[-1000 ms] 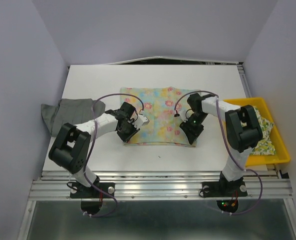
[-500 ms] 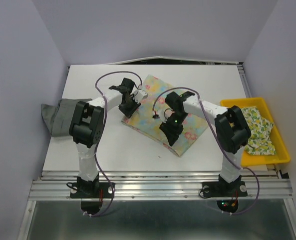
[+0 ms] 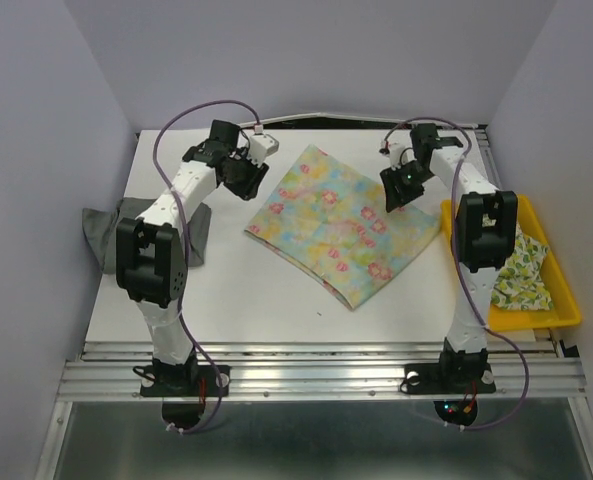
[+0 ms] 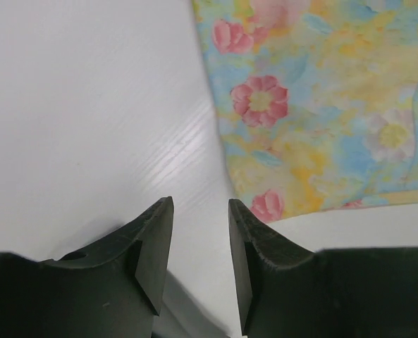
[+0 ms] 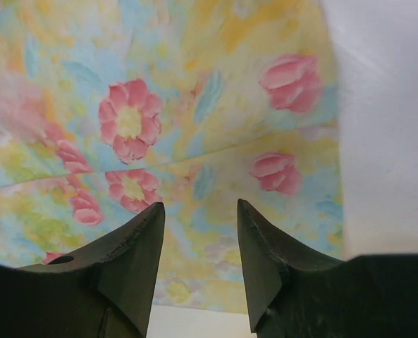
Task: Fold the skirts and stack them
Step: Flatten the skirt out
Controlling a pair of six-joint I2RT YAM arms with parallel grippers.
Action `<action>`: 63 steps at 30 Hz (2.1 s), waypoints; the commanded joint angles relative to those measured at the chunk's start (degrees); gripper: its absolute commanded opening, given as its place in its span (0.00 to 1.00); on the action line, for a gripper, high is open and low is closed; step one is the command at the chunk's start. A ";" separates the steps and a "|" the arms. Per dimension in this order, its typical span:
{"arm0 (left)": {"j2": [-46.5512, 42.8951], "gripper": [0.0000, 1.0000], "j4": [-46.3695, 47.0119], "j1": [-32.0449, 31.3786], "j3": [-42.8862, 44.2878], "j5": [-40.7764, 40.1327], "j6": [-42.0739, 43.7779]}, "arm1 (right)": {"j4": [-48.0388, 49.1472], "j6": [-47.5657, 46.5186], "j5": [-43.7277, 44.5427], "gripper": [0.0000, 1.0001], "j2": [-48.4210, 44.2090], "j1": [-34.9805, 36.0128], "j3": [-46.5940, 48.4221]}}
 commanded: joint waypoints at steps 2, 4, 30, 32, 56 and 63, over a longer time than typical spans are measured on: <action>-1.03 0.49 -0.71 -1.10 -5.24 5.08 -6.12 | 0.56 -3.71 7.02 0.50 1.02 3.50 -7.26; -0.76 0.48 -0.44 -1.10 -6.21 6.05 -8.16 | 0.74 -4.16 8.08 0.49 1.02 3.50 -9.46; 19.38 0.48 -4.49 -0.48 10.31 5.69 -4.83 | -7.43 -0.46 -16.35 0.56 -5.74 24.16 -23.64; 17.09 0.49 -2.91 -0.57 9.43 7.45 -4.04 | -6.73 0.06 -15.65 0.56 -6.45 23.55 -21.26; 13.39 0.48 -0.44 -0.13 1.79 3.15 -6.85 | 14.27 4.11 9.14 0.46 0.94 19.23 -22.28; 10.40 0.48 -1.93 -2.06 -4.89 5.09 -2.19 | 11.83 0.51 3.96 0.46 -5.30 20.28 -32.23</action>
